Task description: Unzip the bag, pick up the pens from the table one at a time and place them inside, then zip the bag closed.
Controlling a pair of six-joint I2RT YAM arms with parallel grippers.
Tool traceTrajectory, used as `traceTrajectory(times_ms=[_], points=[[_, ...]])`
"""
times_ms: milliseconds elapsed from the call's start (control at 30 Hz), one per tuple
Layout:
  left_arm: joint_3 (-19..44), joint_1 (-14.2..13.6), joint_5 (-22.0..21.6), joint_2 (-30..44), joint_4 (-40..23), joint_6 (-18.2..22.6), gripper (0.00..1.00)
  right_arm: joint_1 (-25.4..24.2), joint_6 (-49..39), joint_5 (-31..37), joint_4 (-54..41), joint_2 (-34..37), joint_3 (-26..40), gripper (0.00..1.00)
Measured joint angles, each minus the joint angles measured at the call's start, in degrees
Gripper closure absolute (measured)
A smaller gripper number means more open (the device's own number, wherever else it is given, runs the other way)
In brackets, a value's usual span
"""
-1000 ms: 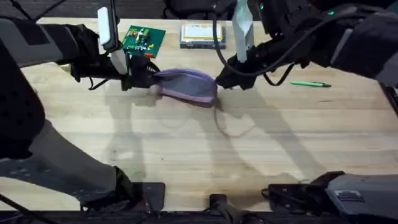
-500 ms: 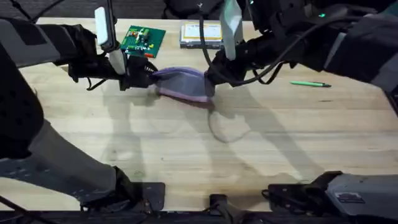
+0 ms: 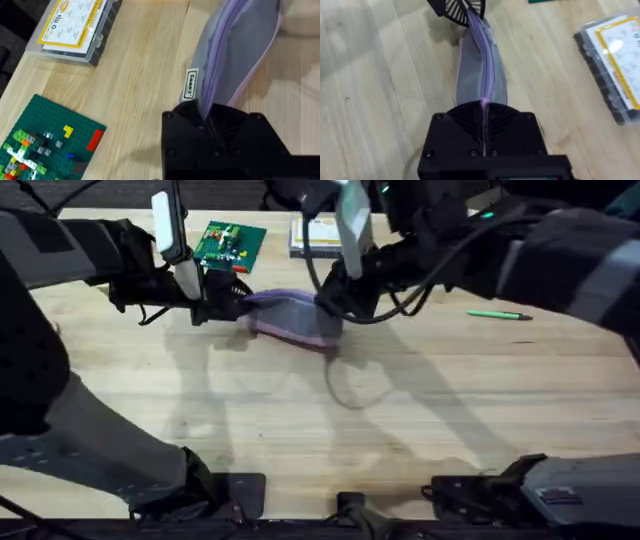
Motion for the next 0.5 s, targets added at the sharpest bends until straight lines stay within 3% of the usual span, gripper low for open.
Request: traceTrajectory(times_ms=[500], points=[[0.00, 0.00, -0.01, 0.00, -0.02, 0.00, 0.959, 1.79, 0.00, -0.42, 8.58, 6.18, 0.52, 0.971]])
